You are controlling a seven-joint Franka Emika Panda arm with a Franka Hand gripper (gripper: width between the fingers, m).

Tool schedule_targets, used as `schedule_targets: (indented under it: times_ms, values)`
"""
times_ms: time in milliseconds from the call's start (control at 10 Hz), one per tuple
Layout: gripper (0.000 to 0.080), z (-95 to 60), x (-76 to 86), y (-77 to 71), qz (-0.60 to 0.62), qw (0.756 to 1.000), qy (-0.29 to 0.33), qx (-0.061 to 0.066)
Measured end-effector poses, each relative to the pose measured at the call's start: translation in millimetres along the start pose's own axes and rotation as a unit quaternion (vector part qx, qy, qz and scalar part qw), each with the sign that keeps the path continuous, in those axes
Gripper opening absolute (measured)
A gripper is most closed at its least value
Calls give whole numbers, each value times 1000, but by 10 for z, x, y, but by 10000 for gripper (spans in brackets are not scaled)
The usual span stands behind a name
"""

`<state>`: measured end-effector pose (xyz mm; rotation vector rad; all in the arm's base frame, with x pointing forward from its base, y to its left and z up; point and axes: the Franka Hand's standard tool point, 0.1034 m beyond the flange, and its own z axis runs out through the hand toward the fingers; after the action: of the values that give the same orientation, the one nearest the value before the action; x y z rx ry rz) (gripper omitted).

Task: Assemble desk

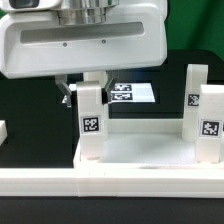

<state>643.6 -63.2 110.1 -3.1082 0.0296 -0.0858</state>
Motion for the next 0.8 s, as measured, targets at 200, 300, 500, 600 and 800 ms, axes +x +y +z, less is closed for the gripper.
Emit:
schedule_targets:
  times_ms: [200,300,500,600,800]
  values:
    - [287,1,1,3,120,993,1,3]
    - [287,3,0,5,167,986,0,3]
    - [288,8,-1,9,293,956,0,2]
    - [288,13,1,7,346,938,0,2]
    - [288,15,4,5,451,893,0,0]
